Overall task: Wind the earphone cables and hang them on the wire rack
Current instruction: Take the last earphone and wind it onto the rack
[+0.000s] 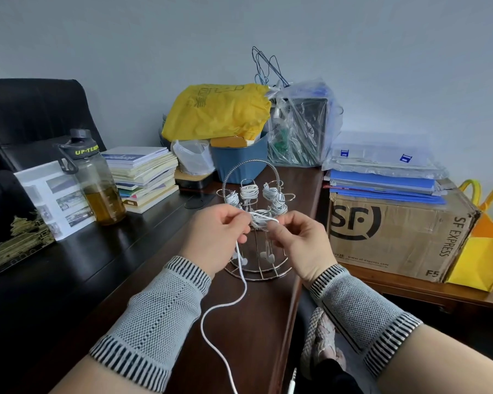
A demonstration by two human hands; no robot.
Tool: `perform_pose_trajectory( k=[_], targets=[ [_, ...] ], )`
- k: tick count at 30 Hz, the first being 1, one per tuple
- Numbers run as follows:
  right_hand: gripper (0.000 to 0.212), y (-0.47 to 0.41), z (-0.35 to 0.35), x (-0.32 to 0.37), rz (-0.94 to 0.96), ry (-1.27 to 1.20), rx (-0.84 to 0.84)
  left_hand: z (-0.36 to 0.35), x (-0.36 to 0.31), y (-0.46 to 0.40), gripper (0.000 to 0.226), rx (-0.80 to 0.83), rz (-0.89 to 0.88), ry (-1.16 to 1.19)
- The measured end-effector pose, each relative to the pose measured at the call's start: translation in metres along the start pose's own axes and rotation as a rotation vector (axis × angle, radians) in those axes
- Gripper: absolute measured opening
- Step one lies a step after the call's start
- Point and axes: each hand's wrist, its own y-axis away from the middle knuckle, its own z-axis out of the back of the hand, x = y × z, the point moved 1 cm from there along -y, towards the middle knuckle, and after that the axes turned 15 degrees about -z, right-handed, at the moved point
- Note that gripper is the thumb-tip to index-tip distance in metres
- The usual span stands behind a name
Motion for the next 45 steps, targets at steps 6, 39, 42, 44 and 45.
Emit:
perform_pose_trajectory(
  k=[6, 39, 42, 44, 45],
  targets=[
    [0.021, -0.006, 0.000, -0.002, -0.164, -0.216, 0.034, -0.013, 0.003, -0.012, 0.028, -0.130, 0.089, -0.082],
    [0.023, -0.027, 0.008, 0.013, -0.137, 0.381, -0.280, -0.023, 0.018, 0.007, 0.037, 0.074, 0.008, -0.246],
    [0.018, -0.015, 0.007, 0.010, 0.103, 0.458, -0.293, -0.024, 0.020, 0.013, 0.034, 0.113, -0.091, -0.328],
    [0.025, -0.008, 0.008, 0.005, 0.336, 0.553, -0.280, -0.027, 0.020, 0.017, 0.031, 0.149, -0.130, -0.309],
    [0.025, -0.005, 0.009, 0.002, 0.445, 0.594, -0.264, -0.028, 0.018, 0.018, 0.029, 0.168, -0.145, -0.309]
  ],
)
